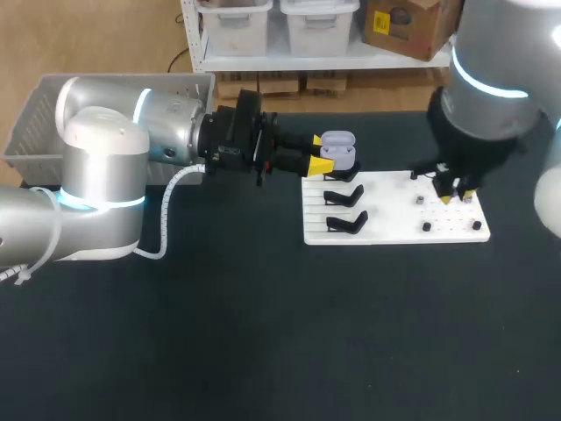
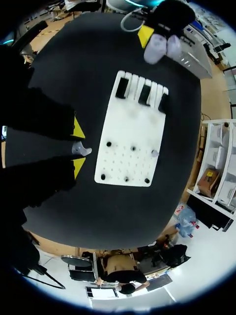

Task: Pick up each earbud case from the left stands, insert the matching earbuds, close the lid, and place the case in the box.

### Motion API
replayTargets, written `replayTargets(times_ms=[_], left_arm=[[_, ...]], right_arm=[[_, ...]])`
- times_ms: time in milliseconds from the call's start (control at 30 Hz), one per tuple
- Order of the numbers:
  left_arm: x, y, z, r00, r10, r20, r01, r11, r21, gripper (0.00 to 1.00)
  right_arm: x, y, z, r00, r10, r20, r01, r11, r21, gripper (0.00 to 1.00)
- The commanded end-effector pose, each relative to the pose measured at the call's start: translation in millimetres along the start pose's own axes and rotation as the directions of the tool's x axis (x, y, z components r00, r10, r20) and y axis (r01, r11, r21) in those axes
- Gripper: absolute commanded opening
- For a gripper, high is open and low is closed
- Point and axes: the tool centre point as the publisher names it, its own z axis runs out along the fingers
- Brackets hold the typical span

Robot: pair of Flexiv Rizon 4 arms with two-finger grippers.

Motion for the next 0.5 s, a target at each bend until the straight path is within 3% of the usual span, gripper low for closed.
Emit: replayTargets(times_ms=[33, 500], left_arm=[[1.0, 0.1, 0.3, 1.0, 0.003, 0.002, -0.003, 1.0, -0.002, 0.0], [1.0, 0.1, 0.3, 1.0, 0.003, 0.002, -0.003, 1.0, -0.002, 0.0]], right_arm=[[-4.8, 17.7, -11.0, 0.999, 0.02, -0.026, -0.02, 1.0, -0.005, 0.0], [-4.8, 17.7, -11.0, 0.999, 0.02, -0.026, -0.02, 1.0, -0.005, 0.0]])
